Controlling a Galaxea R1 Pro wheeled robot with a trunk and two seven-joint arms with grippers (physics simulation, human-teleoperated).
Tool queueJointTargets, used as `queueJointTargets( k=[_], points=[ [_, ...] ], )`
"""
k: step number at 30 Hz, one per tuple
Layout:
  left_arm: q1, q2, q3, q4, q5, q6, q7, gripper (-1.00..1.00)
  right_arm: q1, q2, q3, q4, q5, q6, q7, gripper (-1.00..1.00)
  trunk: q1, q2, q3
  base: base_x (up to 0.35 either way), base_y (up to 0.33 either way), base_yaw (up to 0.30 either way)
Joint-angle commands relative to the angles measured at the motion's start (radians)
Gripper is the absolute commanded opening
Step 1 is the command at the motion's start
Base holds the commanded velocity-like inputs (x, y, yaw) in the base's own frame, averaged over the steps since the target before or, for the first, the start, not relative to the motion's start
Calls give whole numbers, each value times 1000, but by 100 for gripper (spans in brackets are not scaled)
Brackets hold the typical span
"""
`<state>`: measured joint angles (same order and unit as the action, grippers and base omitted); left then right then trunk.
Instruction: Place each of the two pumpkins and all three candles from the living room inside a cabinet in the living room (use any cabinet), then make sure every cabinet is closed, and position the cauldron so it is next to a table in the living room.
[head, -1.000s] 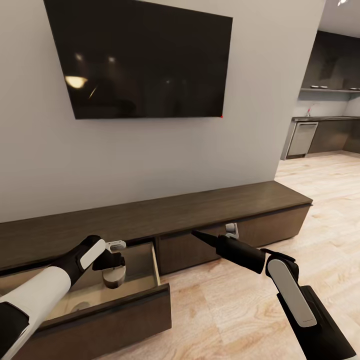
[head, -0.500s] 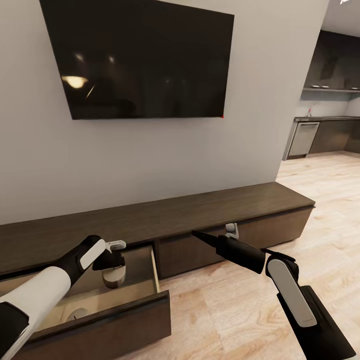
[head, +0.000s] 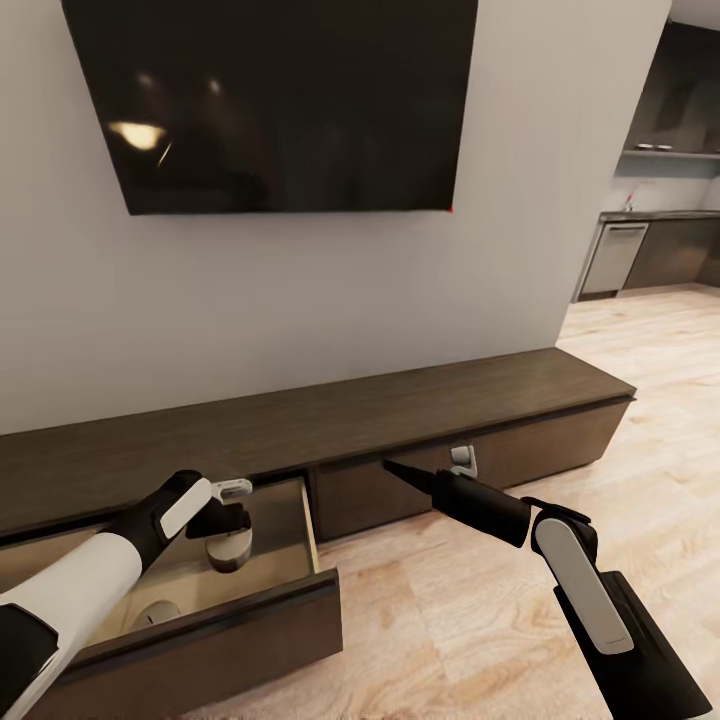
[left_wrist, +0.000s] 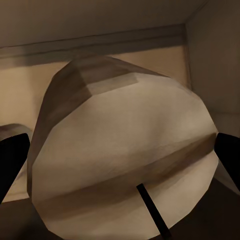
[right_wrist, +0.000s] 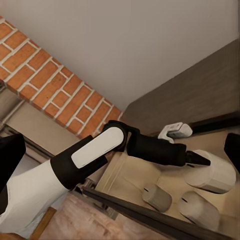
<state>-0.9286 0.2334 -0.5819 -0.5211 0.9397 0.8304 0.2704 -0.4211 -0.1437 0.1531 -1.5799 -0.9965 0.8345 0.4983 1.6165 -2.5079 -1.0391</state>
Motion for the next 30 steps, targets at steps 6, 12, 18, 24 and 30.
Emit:
queueJointTargets(
  k=[6,12,18,24,30],
  points=[
    [-1,1,-8,-2,10,-28,9,-100,-1,0,0,0,-1,3,2,100,2,-2,-24,0,0,0],
    [-1,1,-9,-2,10,-36,9,-100,-1,0,0,0,-1,3,2,100,5,-3,-47,0,0,0],
    [-1,1,-9,-2,10,-55,9,-100,-1,0,0,0,-2,2,2,100,8,-5,-71,0,0,0],
    [-1,1,-9,-2,10,-64,9,-100,-1,0,0,0,-2,1,3,100,10,-6,-94,0,0,0],
    [-1,1,-8,2,10,-93,7,-100,-1,0,0,0,-1,2,2,100,13,-7,-113,0,0,0]
  ],
)
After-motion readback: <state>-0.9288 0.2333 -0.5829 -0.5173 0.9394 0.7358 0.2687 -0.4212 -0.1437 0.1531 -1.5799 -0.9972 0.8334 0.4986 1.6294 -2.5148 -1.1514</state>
